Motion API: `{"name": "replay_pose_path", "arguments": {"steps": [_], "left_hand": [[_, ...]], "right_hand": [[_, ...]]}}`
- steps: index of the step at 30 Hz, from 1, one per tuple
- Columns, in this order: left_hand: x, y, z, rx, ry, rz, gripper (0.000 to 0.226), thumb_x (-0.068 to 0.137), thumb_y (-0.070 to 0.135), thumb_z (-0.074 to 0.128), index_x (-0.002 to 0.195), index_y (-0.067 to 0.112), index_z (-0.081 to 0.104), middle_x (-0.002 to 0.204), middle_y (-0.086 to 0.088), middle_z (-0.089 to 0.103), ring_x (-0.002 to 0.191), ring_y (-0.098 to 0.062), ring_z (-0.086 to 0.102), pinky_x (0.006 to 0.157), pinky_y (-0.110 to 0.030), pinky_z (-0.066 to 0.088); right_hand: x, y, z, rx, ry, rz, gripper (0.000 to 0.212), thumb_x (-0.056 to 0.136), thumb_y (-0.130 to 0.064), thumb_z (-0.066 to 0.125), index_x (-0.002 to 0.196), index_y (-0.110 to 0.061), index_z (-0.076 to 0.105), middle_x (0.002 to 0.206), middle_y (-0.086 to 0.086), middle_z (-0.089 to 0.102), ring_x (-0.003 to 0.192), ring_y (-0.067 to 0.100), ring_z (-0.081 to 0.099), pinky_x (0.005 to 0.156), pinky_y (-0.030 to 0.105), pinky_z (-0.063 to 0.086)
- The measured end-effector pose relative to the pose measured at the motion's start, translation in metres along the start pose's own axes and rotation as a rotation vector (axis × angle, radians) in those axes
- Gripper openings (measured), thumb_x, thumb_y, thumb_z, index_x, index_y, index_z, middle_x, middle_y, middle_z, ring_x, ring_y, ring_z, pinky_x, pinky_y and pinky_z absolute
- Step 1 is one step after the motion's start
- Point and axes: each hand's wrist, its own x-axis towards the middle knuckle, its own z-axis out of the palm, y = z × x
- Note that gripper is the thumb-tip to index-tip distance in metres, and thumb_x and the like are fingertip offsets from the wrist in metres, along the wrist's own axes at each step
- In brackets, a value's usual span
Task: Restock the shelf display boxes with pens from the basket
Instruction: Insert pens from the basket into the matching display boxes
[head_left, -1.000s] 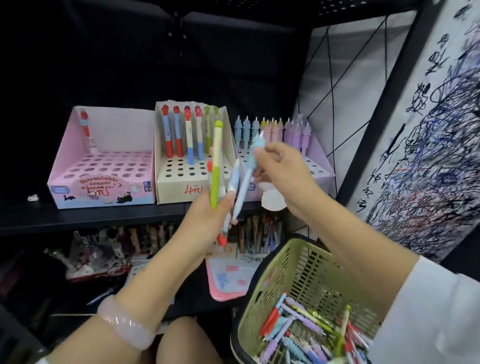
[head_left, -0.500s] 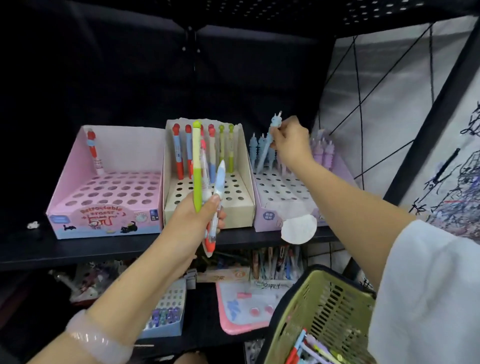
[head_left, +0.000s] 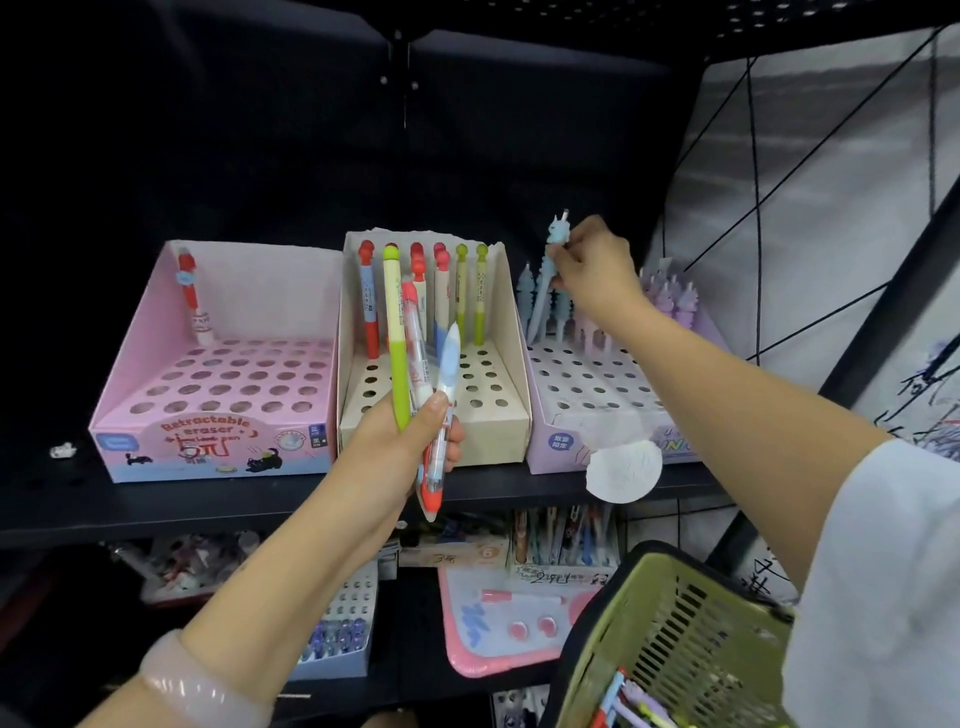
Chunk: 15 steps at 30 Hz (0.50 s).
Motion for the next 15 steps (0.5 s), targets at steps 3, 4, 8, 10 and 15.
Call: {"name": "replay_pose_path", "arguments": {"steps": [3, 4, 8, 10, 15], "left_hand": [[-0.001, -0.001, -0.002, -0.005, 0.010, -0.007, 0.017, 0.095, 0.022, 0.045, 0.093, 0.010, 0.057, 0.057, 0.007, 0.060, 0.052, -0.004, 0.056, 0.055, -0.016, 0.049], [-0.002, -0.001, -0.003, -0.007, 0.018, -0.011, 0.017, 0.096, 0.021, 0.045, 0.093, 0.010, 0.057, 0.057, 0.007, 0.061, 0.052, -0.004, 0.056, 0.054, -0.016, 0.048], [-0.005, -0.003, -0.005, -0.025, 0.023, -0.021, 0.017, 0.095, 0.021, 0.045, 0.093, 0.010, 0.057, 0.057, 0.008, 0.061, 0.052, -0.003, 0.056, 0.053, -0.016, 0.048], [-0.005, -0.002, -0.004, -0.023, 0.022, -0.022, 0.016, 0.095, 0.021, 0.045, 0.094, 0.010, 0.058, 0.057, 0.008, 0.061, 0.053, -0.003, 0.056, 0.054, -0.016, 0.048], [-0.007, 0.000, -0.007, -0.030, 0.028, -0.024, 0.017, 0.096, 0.022, 0.045, 0.093, 0.010, 0.058, 0.058, 0.006, 0.061, 0.053, -0.004, 0.056, 0.054, -0.017, 0.048]], "right_hand": [[0.001, 0.000, 0.001, -0.032, 0.007, -0.014, 0.024, 0.095, -0.025, 0.050, 0.105, -0.003, 0.047, 0.094, 0.017, 0.065, 0.082, 0.027, 0.068, 0.077, 0.047, 0.055], [0.002, 0.001, 0.002, -0.023, 0.014, -0.012, 0.024, 0.095, -0.025, 0.051, 0.104, -0.003, 0.047, 0.094, 0.016, 0.065, 0.081, 0.026, 0.068, 0.077, 0.046, 0.056], [-0.003, 0.007, 0.007, -0.039, -0.016, -0.017, 0.023, 0.095, -0.022, 0.051, 0.103, -0.001, 0.048, 0.092, 0.017, 0.066, 0.080, 0.027, 0.068, 0.077, 0.045, 0.056], [-0.009, 0.011, 0.015, -0.110, -0.095, -0.012, 0.021, 0.095, -0.021, 0.050, 0.102, -0.001, 0.049, 0.091, 0.018, 0.066, 0.082, 0.029, 0.067, 0.076, 0.043, 0.055], [-0.021, 0.017, 0.028, -0.196, -0.202, 0.072, 0.027, 0.094, -0.025, 0.052, 0.105, -0.001, 0.052, 0.092, 0.018, 0.064, 0.080, 0.030, 0.064, 0.059, 0.030, 0.044]]}}
